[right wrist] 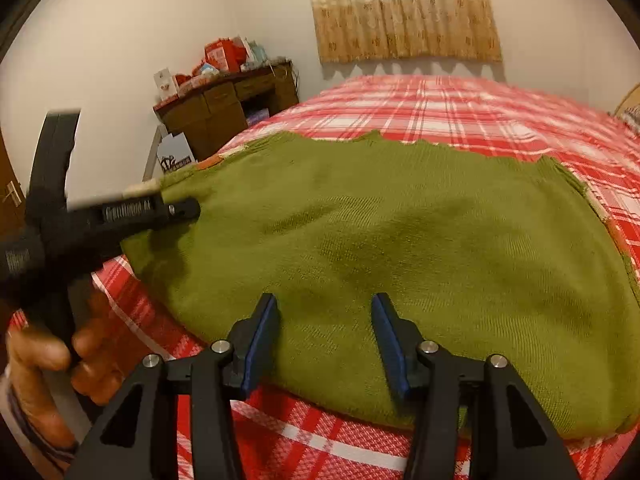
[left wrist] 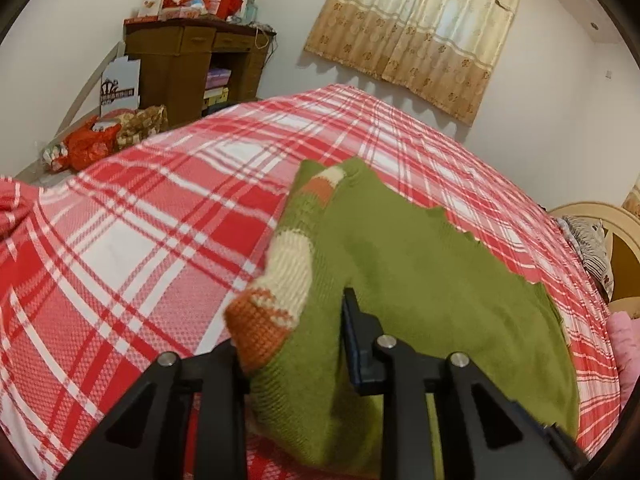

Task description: Fold small clothes

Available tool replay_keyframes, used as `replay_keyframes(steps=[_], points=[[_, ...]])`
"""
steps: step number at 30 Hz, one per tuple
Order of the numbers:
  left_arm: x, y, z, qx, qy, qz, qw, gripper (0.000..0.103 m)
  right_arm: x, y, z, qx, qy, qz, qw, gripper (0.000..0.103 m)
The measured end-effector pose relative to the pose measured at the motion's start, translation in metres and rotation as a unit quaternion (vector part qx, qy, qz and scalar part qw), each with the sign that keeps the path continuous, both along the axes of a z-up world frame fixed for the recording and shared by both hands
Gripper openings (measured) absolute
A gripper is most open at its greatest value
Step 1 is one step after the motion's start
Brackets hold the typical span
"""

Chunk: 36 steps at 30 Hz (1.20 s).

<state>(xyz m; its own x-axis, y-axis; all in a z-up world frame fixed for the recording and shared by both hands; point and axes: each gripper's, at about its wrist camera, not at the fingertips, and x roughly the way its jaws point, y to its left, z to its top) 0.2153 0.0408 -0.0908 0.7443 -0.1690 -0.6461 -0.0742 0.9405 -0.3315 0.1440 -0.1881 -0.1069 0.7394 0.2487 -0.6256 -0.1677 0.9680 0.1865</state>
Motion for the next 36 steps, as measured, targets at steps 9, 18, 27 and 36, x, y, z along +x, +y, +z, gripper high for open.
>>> replay_keyframes(steps=[9, 18, 27, 36], points=[[0.018, 0.011, -0.006, -0.050, 0.005, 0.003, 0.9987, 0.059, 0.063, 0.008, 0.007, 0.003, 0.029, -0.035, 0.999, 0.006], [0.021, -0.017, 0.014, 0.005, -0.040, -0.020, 0.9990, 0.026, 0.058, 0.001, -0.001, 0.028, 0.022, -0.034, 0.999, 0.006], [-0.007, -0.077, 0.045, 0.059, -0.115, -0.152, 0.9798, 0.026, 0.057, -0.011, -0.004, 0.073, 0.026, -0.033, 0.996, 0.006], [-0.009, -0.085, 0.032, 0.021, -0.081, -0.197, 0.9768, 0.025, 0.054, -0.015, -0.006, 0.088, 0.037, -0.021, 0.995, 0.006]])
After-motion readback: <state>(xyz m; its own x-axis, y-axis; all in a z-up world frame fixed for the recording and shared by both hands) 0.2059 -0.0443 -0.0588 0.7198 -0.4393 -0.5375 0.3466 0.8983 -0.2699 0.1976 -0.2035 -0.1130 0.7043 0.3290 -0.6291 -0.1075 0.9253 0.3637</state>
